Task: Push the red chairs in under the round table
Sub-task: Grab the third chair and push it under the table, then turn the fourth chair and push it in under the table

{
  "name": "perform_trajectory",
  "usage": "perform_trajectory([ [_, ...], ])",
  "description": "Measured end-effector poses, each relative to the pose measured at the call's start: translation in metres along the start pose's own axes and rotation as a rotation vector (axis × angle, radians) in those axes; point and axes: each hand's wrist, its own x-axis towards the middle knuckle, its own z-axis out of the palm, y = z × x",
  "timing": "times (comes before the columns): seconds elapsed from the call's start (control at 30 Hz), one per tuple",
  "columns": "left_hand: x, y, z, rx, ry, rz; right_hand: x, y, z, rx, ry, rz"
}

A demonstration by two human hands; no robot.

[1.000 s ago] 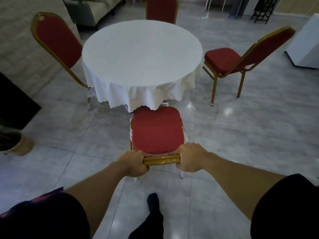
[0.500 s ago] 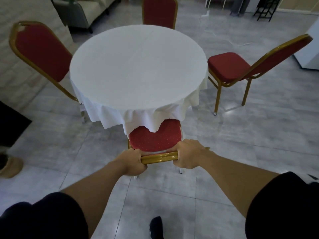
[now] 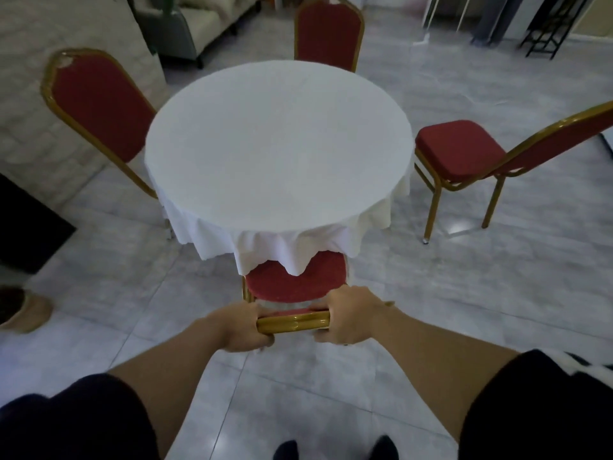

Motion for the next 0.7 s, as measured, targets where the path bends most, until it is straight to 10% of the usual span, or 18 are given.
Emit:
perform_trajectory([
  [0.23,-0.002,0.072,-0.020,0.066,0.057,-0.095,-0.028,0.031,-0.032,0.324,-0.135,0.062],
  [0.7,0.112,0.322,-0.047,0.274,0.259,0.013,-0.168,0.236,-0.115,0.400,0.207,0.342],
])
